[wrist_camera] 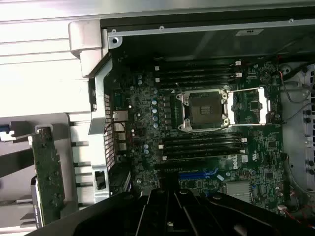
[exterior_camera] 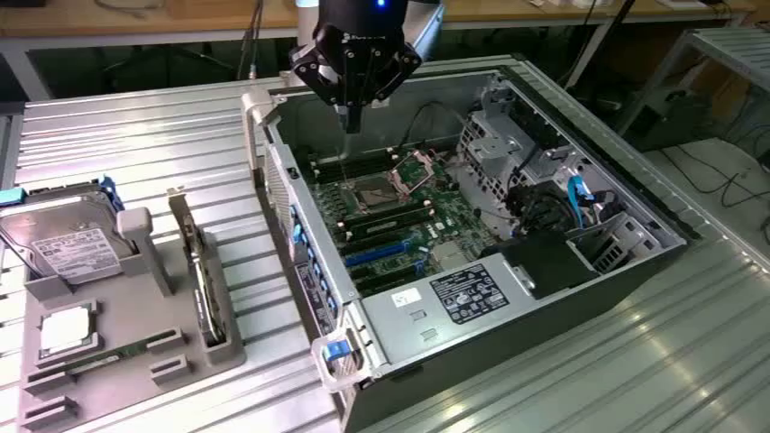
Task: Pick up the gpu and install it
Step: 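Reach for the gpu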
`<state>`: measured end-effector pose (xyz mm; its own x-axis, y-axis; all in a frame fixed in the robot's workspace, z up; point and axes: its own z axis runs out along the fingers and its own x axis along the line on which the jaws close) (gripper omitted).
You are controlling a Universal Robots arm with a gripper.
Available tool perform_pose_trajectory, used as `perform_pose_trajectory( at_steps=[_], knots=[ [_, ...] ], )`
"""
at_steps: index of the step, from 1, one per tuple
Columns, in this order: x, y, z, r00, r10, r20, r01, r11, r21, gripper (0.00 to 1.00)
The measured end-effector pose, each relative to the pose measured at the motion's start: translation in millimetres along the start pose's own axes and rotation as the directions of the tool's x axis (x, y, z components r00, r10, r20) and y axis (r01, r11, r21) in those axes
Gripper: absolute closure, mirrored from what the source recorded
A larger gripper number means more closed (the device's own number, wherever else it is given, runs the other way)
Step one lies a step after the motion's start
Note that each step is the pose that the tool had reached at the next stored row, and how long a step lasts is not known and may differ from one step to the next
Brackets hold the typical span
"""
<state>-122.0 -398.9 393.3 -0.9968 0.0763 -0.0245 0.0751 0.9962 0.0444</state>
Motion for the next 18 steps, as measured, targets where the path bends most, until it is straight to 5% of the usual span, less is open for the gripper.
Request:
perform_pose_trajectory(
  at_steps=[18],
  knots=[
    [10.9,-0.8,-0.3,1.0,0.0,-0.0001,0.0,1.0,0.0001,0.89]
  ],
)
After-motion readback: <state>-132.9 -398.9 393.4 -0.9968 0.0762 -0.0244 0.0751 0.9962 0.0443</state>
